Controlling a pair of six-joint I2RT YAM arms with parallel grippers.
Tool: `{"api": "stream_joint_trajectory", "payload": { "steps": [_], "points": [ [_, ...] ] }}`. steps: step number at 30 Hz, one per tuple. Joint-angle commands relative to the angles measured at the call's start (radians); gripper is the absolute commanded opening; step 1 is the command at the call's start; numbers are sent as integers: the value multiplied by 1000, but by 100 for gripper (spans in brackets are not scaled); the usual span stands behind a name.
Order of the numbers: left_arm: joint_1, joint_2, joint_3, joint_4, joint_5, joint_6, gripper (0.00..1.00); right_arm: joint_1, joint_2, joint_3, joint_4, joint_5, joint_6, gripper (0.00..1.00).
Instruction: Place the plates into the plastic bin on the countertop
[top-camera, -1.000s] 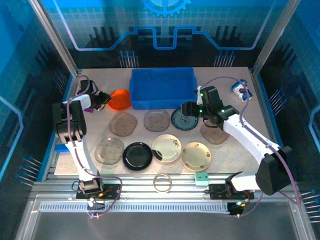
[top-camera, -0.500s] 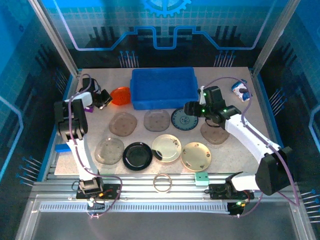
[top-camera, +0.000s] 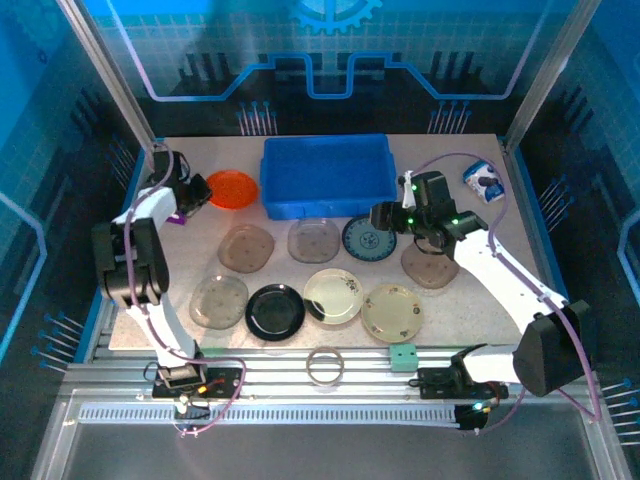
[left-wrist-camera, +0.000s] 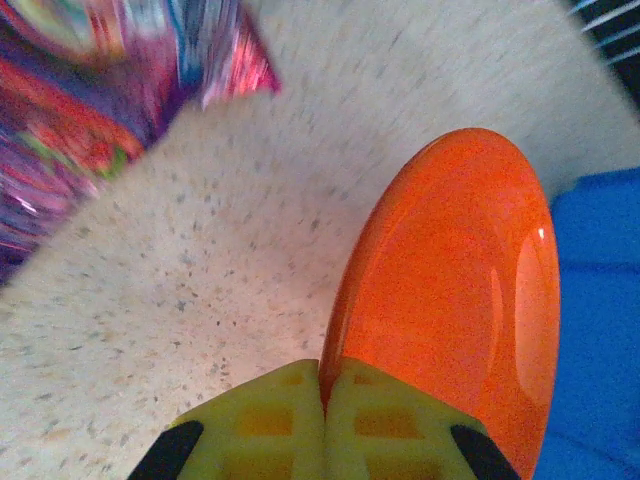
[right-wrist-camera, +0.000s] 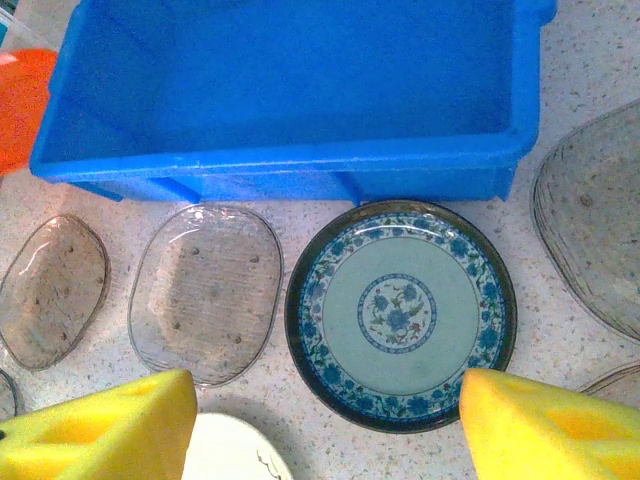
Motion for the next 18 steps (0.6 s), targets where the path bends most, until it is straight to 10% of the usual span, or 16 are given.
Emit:
{"api": "stream_joint_trajectory", "payload": {
  "steps": [1, 18],
  "points": [
    [-33, -130, 63, -88, -130, 55, 0, -23, -22, 58, -16, 11, -16, 71],
    [-346, 54, 525, -225, 25, 8, 0, -164, 12, 186, -22, 2, 29, 71]
  ]
}}
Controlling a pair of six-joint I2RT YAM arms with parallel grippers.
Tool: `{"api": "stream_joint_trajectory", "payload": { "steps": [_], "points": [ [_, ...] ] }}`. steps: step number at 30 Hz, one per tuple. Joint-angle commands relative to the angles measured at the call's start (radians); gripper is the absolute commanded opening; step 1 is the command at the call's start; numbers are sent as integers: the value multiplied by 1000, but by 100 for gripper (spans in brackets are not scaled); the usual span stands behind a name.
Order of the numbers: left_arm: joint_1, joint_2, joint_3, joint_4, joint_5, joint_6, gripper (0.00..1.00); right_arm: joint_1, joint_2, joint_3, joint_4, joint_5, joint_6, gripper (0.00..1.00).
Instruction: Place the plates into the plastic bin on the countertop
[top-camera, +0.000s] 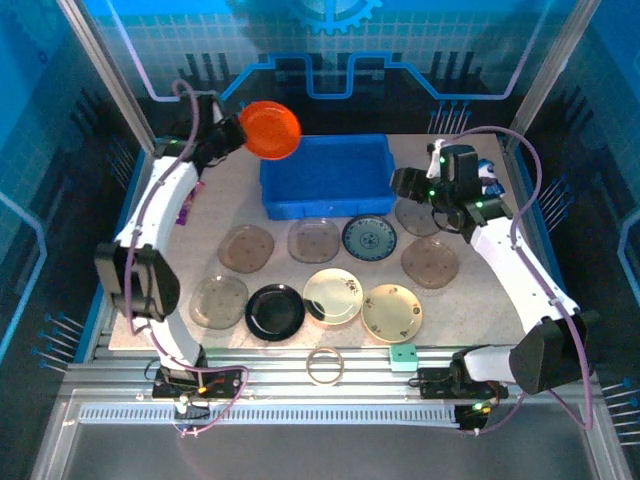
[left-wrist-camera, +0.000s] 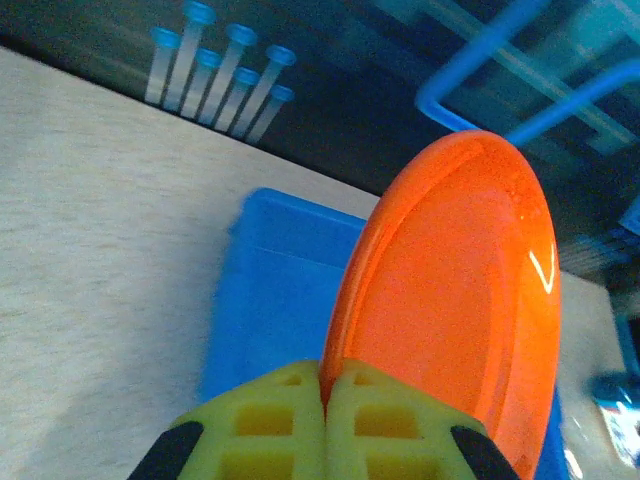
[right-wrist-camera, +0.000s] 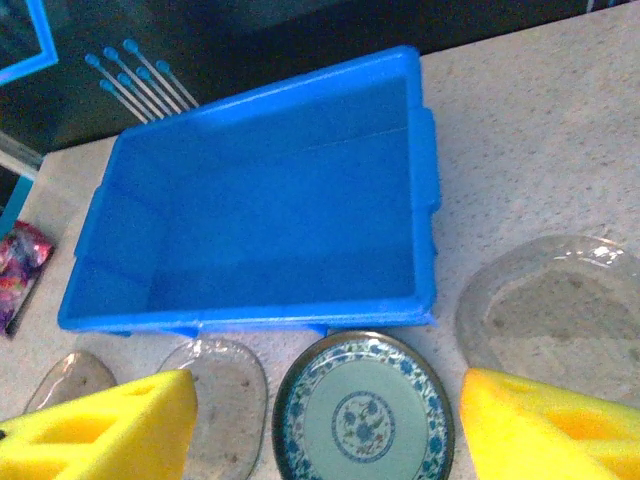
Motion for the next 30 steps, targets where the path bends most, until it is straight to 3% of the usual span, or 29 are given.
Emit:
{"api": "stream_joint_trajectory", "payload": {
  "steps": [1, 12, 30],
  "points": [
    [-64, 103, 87, -25, 80, -42, 0, -33, 5, 22, -22, -17, 22, 71],
    [-162, 365, 259, 41, 187, -145, 0, -74, -31, -41, -25, -38, 39, 71],
    [-223, 638, 417, 42, 208, -165, 0, -72, -18, -117, 6, -60, 64, 71]
  ]
}}
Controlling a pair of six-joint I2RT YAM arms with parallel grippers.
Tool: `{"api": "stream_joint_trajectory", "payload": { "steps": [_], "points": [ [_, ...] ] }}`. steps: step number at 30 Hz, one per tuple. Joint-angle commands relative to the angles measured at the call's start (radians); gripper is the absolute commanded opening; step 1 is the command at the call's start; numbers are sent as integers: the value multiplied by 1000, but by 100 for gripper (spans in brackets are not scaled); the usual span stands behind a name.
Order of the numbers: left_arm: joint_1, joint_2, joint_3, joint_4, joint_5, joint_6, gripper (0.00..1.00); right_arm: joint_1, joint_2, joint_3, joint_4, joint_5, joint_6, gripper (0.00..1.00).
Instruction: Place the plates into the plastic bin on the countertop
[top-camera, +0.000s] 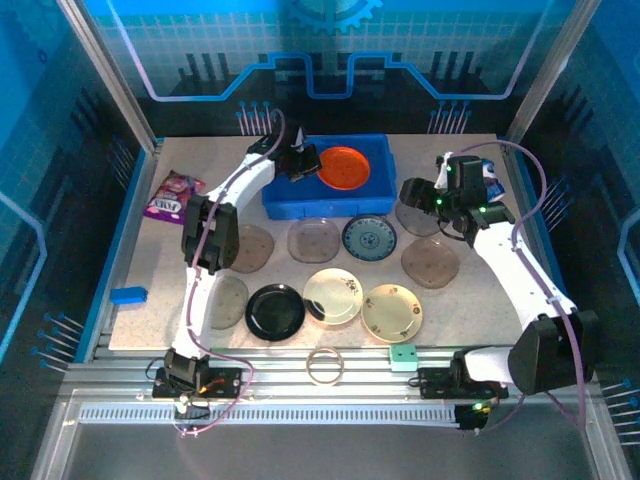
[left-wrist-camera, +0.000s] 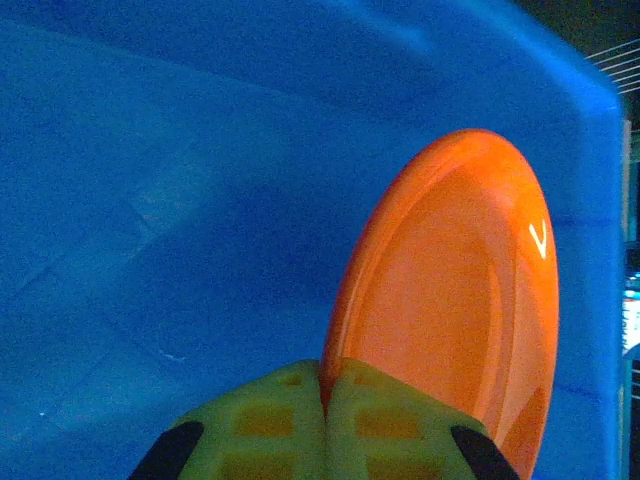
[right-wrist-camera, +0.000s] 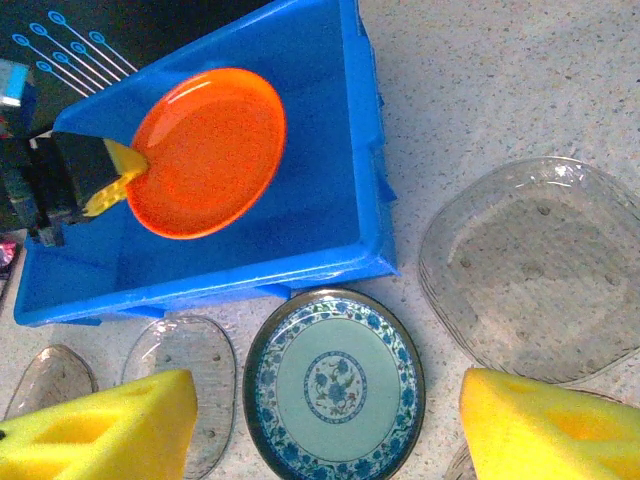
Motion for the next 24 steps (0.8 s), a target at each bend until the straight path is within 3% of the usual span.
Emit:
{"api": "stream_joint_trajectory", "payload": {
  "steps": [1, 19, 24],
  "points": [
    [-17, 48, 80, 12, 43, -9, 0, -10, -6, -25, 13, -18, 10, 71],
    [-43, 198, 170, 8, 67, -52, 1, -12, 6, -88, 27, -11, 10, 72],
    [-44, 209, 177, 8, 68, -55, 26, -13, 4, -99, 21, 4, 7, 73]
  ]
}}
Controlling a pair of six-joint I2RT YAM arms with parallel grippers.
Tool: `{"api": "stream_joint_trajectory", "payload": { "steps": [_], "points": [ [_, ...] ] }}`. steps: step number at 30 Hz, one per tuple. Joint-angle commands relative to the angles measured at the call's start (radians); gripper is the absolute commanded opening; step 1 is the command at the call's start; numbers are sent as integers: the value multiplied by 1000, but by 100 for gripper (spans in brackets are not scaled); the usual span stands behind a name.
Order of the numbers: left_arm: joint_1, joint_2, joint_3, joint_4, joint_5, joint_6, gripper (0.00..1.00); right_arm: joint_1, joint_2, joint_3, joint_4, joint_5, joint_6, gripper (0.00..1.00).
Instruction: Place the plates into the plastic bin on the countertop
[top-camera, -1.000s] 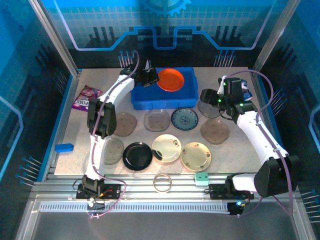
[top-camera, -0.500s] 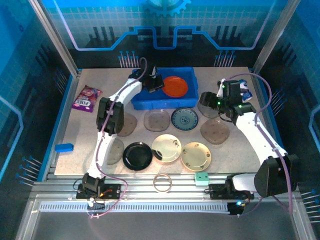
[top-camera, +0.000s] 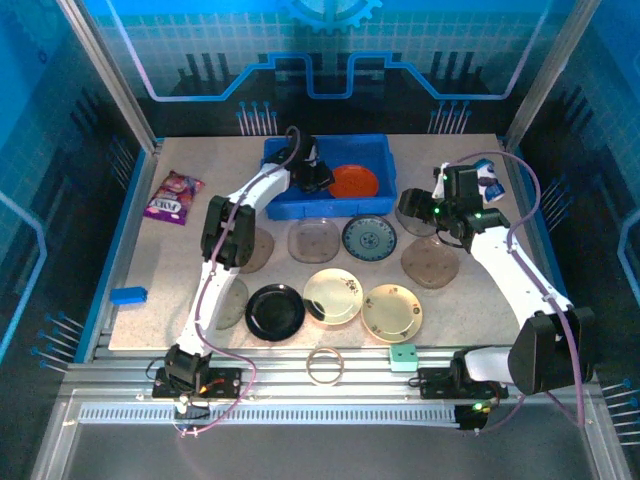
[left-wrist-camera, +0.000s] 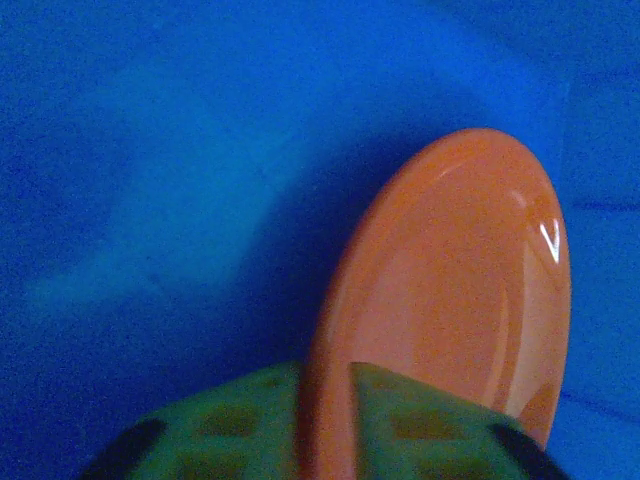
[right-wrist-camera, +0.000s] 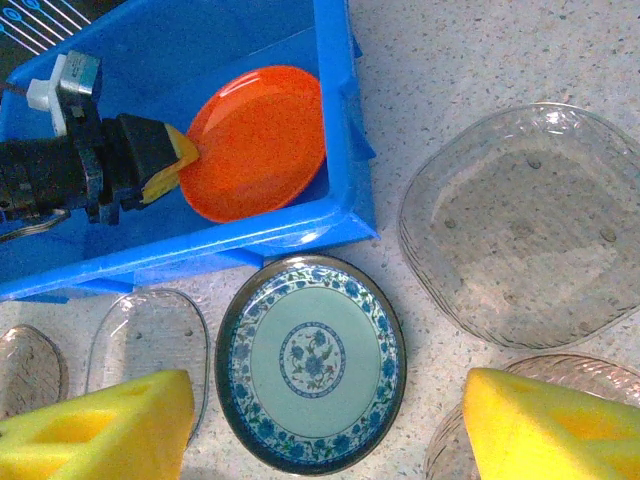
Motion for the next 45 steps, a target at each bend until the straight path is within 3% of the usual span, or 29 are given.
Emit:
{"api": "stream_joint_trajectory", "payload": {
  "steps": [1, 9, 14, 21, 34, 45],
  "points": [
    [-9, 12, 49, 9, 24, -11, 31, -16, 3, -22, -7, 10, 2, 73],
    [-8, -42, 31, -29, 21, 53, 56, -154, 9, -49, -9, 4, -14, 73],
    [-5, -188, -109, 16, -19, 106, 64, -255, 64, -61, 12, -18, -16, 64],
    [-3, -363, -196, 22, -31, 156, 65, -333, 170, -95, 82, -72, 11, 50],
    [-4, -678, -433, 56, -8, 192, 65, -346, 372, -62, 147, -105, 43, 36],
    [-2, -657, -470, 103, 20, 166, 62, -346, 485, -39, 229, -131, 89, 35]
  ]
}}
